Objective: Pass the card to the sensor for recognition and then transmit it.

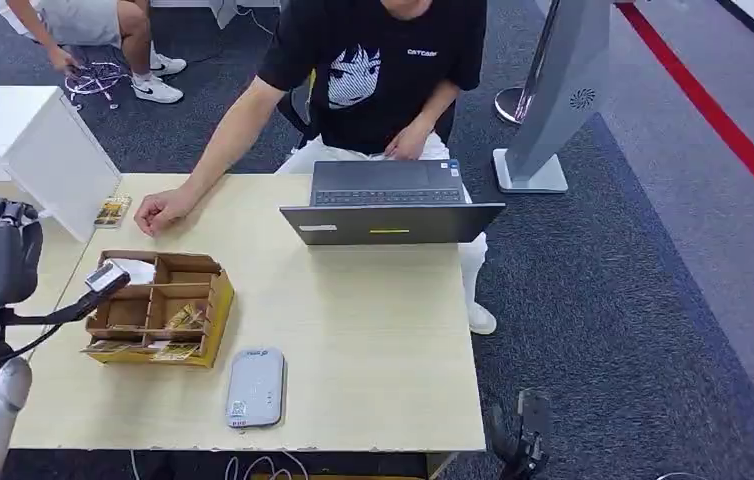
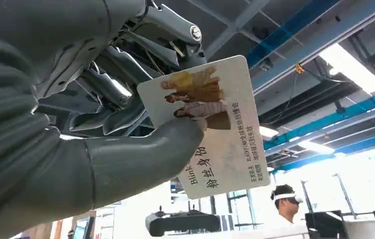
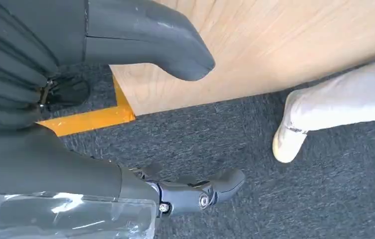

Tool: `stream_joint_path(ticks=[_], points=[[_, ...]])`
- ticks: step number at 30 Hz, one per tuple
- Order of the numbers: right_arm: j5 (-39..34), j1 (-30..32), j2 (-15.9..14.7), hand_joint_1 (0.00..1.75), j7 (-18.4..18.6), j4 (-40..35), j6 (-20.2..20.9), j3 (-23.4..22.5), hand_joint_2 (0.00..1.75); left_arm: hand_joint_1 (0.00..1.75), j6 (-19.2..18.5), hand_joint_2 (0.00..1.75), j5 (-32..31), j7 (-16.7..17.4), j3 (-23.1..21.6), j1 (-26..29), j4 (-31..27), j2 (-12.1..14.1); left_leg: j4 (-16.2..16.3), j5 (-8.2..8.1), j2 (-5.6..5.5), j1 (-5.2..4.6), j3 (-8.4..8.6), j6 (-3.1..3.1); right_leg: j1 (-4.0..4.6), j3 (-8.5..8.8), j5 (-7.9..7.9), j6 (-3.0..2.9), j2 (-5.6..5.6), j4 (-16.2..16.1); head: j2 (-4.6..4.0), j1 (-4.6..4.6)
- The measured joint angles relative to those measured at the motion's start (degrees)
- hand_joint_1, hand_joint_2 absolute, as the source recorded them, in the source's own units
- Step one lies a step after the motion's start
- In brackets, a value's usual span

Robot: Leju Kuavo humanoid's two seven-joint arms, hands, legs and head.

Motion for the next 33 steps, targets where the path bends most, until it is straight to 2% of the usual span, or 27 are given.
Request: stream_joint_path(ticks=[3,6,9,14,25,32,33], points=[[0.1,0.1,0.0,0.00,-0.4,0.0,-1.2,0.3,1.75,1.75,0.9,1.75,0.0,-0.9,0.0,1.4,-1.6,-0.7,0.0,0.00,0.00,-0.01,0.01,0.00,0.00,0.00,0.00,0.00,0.01,0.0,0.00,-0.02],[-0.2,0.3,0.1,0.00,-0.9,-0.1,-1.7,0.4,1.75,1.75,2.3,1.75,-1.0,-2.1,-0.5,5.1,-5.3,-2.5,0.0,-0.02,0.00,-0.03,0.01,0.02,-0.03,0.00,-0.01,0.01,0.01,0.0,0.00,-0.02],[-1.1,0.6,0.2,0.00,-0.9,-0.2,-1.3,0.4,1.75,1.75,2.7,1.75,-2.7,-3.0,-3.0,9.2,-9.6,-4.5,0.0,-0.06,0.01,-0.04,-0.02,0.08,-0.04,-0.01,-0.05,0.07,0.01,0.0,0.00,0.00],[-1.4,1.0,0.2,0.00,-1.2,-0.3,-0.8,0.4,1.75,1.75,3.0,1.75,-4.4,-3.1,-7.1,13.7,-14.5,-6.0,0.0,-0.08,0.00,-0.04,-0.07,0.09,-0.04,-0.03,-0.05,0.08,-0.01,-0.1,0.00,0.02],[-1.4,1.4,0.2,0.00,-1.5,-0.5,-0.8,0.4,1.75,1.75,3.0,1.75,-4.2,-3.0,-9.0,15.5,-18.2,-6.5,0.0,-0.06,0.00,-0.03,-0.07,0.09,-0.03,-0.05,-0.05,0.07,-0.01,-0.1,0.00,0.00],[-1.7,1.6,0.2,0.00,-2.0,-0.5,-0.8,0.4,1.75,1.75,1.4,1.75,-3.0,-3.1,-9.5,15.7,-20.0,-6.7,0.0,-0.07,0.00,-0.03,-0.09,0.10,-0.04,-0.05,-0.05,0.07,-0.02,-0.1,0.00,0.00],[-2.0,1.6,0.3,0.00,-2.1,-0.5,-0.9,0.3,1.75,1.75,0.5,1.75,-1.8,-4.0,-9.6,15.9,-20.2,-6.9,0.0,-0.07,0.00,-0.04,-0.09,0.10,-0.04,-0.05,-0.05,0.07,-0.02,-0.1,0.00,0.00]])
